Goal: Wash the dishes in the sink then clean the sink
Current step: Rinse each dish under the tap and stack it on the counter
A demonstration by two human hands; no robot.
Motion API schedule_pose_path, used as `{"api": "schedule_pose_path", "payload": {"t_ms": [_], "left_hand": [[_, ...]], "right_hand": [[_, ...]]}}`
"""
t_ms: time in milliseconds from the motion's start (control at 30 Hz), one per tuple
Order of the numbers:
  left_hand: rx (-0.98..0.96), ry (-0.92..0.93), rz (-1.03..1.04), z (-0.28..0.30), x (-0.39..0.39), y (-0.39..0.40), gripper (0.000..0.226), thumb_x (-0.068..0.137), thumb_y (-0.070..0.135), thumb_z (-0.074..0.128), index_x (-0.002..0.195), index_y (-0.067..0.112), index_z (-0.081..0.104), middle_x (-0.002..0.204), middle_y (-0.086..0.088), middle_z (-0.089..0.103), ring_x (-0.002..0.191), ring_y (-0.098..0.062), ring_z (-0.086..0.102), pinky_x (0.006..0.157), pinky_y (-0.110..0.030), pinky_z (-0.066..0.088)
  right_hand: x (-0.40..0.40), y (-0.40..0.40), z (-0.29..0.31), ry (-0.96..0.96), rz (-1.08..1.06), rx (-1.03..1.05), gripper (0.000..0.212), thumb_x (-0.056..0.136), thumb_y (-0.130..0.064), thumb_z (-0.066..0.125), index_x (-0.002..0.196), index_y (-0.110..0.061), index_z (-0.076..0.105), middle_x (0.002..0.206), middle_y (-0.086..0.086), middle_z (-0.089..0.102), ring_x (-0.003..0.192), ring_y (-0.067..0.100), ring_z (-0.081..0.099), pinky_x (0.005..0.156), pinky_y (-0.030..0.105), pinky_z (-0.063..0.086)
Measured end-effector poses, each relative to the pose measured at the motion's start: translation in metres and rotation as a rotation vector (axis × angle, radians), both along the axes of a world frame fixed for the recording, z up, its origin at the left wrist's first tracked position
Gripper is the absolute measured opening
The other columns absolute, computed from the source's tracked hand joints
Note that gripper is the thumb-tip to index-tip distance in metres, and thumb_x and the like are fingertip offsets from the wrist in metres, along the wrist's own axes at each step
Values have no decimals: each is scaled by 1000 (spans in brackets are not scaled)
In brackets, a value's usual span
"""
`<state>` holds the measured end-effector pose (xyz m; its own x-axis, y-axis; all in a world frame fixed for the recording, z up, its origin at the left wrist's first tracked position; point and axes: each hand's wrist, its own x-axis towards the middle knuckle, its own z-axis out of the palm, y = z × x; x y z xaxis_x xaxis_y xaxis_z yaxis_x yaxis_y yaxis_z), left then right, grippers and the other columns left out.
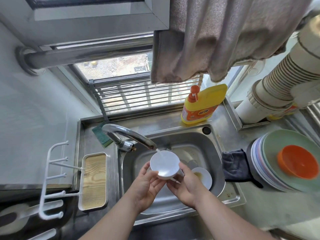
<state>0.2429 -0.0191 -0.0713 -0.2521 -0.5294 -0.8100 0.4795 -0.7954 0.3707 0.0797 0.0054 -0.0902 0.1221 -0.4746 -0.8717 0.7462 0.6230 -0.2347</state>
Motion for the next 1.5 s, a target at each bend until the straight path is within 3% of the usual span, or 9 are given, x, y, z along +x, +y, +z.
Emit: {"api": "schedule_pose_path", "payload": {"t_ms": [200,367,467,533,700,933,1167,1333,1500], "left_hand": [[-29,-45,-61,0,7,0,55,97,-1,65,140,28,46,122,-27,72,115,-40,71,109,-50,52],[-313,-374,-564,-5,30,3,58,93,31,78,142,48,51,130,-7,65,115,-24,69,106,-39,53],[-452,-548,-658,-11,33,6,4,98,29,74,99,31,77,99,-8,74,88,-14,63,84,-29,47],[-442,-593,-671,-17,32,10,18,101,28,70,85,26,78,81,-2,70,81,-15,58,80,-31,44],[-159,-510,-411,-21,13,11,25,109,23,56,99,10,75,88,-11,69,78,-25,60,71,-34,56],[140,-154,138,1,-14,-12,19,106,19,59,110,1,63,96,-15,67,91,-27,69,74,-44,66],[267,-163,252,-9,-6,-4,23,107,21,58,116,0,59,96,-20,74,81,-35,73,59,-49,65],[159,-537,-9,-40,-1,37,18,106,20,63,107,3,63,105,-21,68,82,-35,72,70,-49,66],[-511,-1127,-838,-35,-19,60,35,97,29,68,66,18,55,62,2,60,63,-11,58,63,-22,47]], "right_hand": [[11,-20,-1,232,121,-18,34,104,-41,53,125,-16,64,112,20,72,90,30,70,75,37,60],[-6,-20,-2,317,356,99,40,100,-47,56,119,-13,63,90,19,71,67,24,64,54,29,55],[-16,-16,-1,307,529,184,53,96,-63,56,116,-14,61,71,10,65,50,17,55,43,23,46],[-20,-12,1,301,542,189,59,95,-72,52,111,-16,63,67,6,61,52,16,55,45,22,45],[-21,0,-3,361,440,150,49,102,-61,50,121,-17,60,98,15,62,73,25,60,54,27,49],[-35,25,-10,383,287,169,30,105,-40,51,120,-15,59,83,10,59,60,23,57,50,26,45],[-46,42,-10,380,269,161,23,101,-29,58,116,-13,63,80,8,59,54,20,57,49,25,45],[-48,51,-6,405,338,109,19,103,-28,57,114,-12,60,89,9,58,54,17,57,54,26,44],[-64,52,2,377,448,14,25,103,-37,58,120,-19,62,104,12,64,64,20,58,57,27,50]]}}
